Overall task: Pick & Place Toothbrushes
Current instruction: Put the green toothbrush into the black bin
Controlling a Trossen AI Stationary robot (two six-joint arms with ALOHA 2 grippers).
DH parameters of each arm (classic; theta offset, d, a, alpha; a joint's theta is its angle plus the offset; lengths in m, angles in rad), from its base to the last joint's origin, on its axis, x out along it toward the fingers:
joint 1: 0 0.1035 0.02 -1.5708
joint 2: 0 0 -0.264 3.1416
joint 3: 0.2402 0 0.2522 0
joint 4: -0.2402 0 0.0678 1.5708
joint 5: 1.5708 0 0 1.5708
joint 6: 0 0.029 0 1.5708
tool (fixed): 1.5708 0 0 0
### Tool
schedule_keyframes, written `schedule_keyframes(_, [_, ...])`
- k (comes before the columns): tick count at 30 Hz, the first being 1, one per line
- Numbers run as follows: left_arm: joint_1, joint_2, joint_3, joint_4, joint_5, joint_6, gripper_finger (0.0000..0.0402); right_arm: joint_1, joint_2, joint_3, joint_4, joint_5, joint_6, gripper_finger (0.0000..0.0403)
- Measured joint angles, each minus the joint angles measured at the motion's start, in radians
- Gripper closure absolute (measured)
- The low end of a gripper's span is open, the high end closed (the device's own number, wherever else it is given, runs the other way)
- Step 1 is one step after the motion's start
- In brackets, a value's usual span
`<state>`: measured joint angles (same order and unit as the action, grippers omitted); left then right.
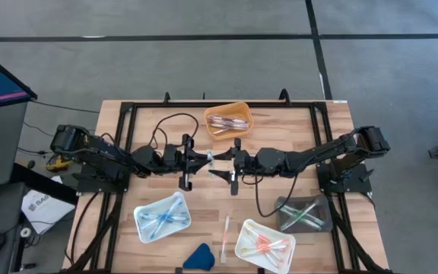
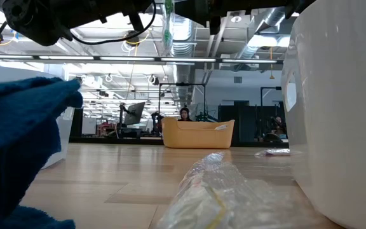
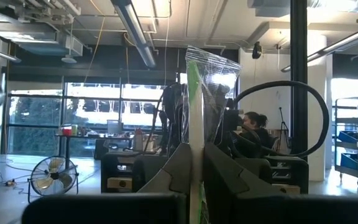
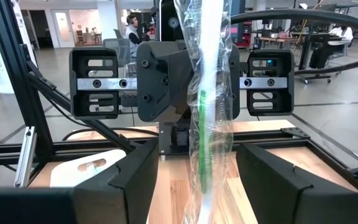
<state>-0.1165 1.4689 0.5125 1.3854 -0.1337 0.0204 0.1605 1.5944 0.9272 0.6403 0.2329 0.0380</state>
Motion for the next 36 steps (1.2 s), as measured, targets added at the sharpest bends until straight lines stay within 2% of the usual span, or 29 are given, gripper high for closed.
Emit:
schedule_keyframes(7, [0.000, 0.000, 0.000, -0.002, 0.000, 0.000, 0.0390, -0.020, 0.000, 0.000, 0.003, 0.000, 0.050, 0.0211])
schedule_keyframes(29, [0.000, 0.000, 0.001, -0.010, -0.006, 0.005, 0.0388, -0.033, 0.000, -0.001, -0.013, -0.003, 0.058, 0.0329])
schedule_keyframes(36, [0.000, 0.000, 0.001, -0.011, -0.024, 0.004, 0.0357, -0.032, 0.000, -0.001, -0.020, -0.001, 0.049, 0.0364])
